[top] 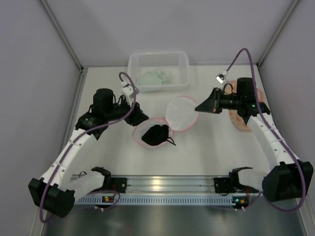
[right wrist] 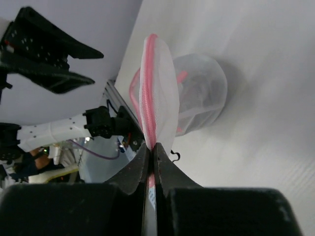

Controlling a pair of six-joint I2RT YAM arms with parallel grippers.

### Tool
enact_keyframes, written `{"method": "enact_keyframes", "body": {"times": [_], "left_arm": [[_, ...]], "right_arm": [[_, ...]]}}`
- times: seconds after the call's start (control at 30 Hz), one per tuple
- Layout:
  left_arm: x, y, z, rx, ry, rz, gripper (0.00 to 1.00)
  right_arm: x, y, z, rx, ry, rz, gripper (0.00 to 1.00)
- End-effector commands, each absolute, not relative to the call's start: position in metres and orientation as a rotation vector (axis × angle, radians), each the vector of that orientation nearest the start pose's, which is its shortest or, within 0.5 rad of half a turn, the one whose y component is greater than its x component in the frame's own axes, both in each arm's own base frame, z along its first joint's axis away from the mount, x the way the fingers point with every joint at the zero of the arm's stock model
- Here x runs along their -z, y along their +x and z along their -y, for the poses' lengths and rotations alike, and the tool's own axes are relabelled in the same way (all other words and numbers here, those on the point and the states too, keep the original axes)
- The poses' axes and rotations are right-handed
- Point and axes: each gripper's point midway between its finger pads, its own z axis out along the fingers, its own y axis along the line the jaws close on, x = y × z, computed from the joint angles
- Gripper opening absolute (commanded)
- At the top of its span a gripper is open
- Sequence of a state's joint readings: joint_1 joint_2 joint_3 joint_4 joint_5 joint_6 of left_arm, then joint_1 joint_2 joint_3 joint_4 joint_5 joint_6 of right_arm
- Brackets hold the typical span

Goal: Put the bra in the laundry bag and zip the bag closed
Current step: Adjust the bra in the laundry bag.

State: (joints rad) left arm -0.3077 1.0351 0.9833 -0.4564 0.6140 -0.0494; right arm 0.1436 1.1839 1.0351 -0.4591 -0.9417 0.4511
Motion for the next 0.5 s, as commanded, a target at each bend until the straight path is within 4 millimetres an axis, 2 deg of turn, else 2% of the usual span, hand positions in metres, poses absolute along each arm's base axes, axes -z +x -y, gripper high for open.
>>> {"method": "enact_keyframes", "body": {"times": [0.0,0.03,0.1,0.13,0.2,0.23,0.3,0.33,0.37,0.4,0.47], "left_arm": [[-0.265,0.241,0.214,0.650,1.131,-1.668,0.55],[-0.262,0.220,0.235,0.664,1.258,-1.611,0.55],[-0.259,0.214,0.248,0.566,1.381,-1.522,0.55],[-0.251,0.200,0.267,0.566,1.476,-1.479,0.54],[-0.244,0.191,0.283,0.501,1.594,-1.392,0.53],[-0.242,0.177,0.296,0.500,1.661,-1.335,0.53],[-0.234,0.170,0.311,0.473,1.754,-1.263,0.53],[-0.230,0.159,0.320,0.471,1.802,-1.223,0.53],[-0.220,0.155,0.326,0.470,1.845,-1.217,0.54],[-0.218,0.148,0.333,0.470,1.878,-1.184,0.54],[-0.211,0.146,0.339,0.474,1.904,-1.185,0.56]], "right_arm": [[-0.280,0.252,-0.201,-1.523,-0.198,-2.118,0.00],[-0.280,0.253,-0.201,-1.535,-0.180,-2.119,0.00],[-0.280,0.255,-0.200,-1.551,-0.166,-2.111,0.00],[-0.279,0.255,-0.199,-1.558,-0.148,-2.115,0.00],[-0.279,0.255,-0.199,-1.570,-0.136,-2.110,0.00],[-0.279,0.255,-0.199,-1.578,-0.123,-2.114,0.00],[-0.275,0.254,-0.198,-1.577,-0.119,-2.120,0.00],[-0.275,0.254,-0.197,-1.575,-0.114,-2.123,0.00],[-0.273,0.254,-0.197,-1.575,-0.113,-2.127,0.00],[-0.272,0.253,-0.196,-1.574,-0.109,-2.130,0.00],[-0.272,0.254,-0.196,-1.571,-0.107,-2.130,0.00]]}}
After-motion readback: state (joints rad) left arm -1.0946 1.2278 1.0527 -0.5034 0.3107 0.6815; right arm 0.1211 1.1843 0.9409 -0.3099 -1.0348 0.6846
